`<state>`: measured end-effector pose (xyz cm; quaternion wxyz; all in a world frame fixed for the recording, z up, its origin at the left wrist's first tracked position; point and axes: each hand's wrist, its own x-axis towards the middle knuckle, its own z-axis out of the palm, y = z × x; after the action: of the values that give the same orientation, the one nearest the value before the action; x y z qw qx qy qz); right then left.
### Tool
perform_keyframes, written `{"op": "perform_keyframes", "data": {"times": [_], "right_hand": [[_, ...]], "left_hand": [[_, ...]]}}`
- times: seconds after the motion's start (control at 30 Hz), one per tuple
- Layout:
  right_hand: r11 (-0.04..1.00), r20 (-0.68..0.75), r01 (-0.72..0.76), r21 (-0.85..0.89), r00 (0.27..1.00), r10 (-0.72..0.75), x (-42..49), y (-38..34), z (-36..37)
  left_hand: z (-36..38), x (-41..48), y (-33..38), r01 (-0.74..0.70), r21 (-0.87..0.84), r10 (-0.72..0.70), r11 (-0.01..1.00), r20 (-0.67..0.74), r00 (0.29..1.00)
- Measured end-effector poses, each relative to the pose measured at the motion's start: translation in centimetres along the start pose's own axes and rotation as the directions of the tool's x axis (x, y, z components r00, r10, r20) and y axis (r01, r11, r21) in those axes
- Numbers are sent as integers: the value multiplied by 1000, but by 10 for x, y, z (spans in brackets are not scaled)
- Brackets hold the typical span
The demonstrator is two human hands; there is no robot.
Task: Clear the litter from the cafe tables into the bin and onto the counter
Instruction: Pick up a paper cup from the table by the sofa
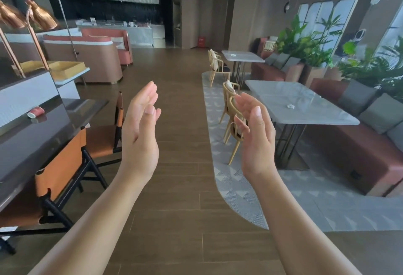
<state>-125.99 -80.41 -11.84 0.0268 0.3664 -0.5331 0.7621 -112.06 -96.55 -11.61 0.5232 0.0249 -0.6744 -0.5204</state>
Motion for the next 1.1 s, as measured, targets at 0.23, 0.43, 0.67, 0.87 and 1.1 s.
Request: {"op": "perform_keyframes", "data": {"times": [0.23,0.43,0.67,0.87,1.1], "right_hand": [[1000,35,-8,4,999,8,106,106,17],[1000,59,15,-1,998,-15,228,214,18],[1000,95,-6,27,995,4,390,316,29],[999,119,-39,29,992,35,491,399,41],[999,106,-47,3,993,46,607,517,81]], "left_hand": [[15,98,-113,23,-1,-23,1000,-13,1000],[48,197,-227,14,46,-13,999,-7,1000],[86,329,-340,23,58,-21,998,-40,999],[94,423,-433,30,86,-31,996,14,999],[84,536,-562,48,68,-51,996,37,998]]}}
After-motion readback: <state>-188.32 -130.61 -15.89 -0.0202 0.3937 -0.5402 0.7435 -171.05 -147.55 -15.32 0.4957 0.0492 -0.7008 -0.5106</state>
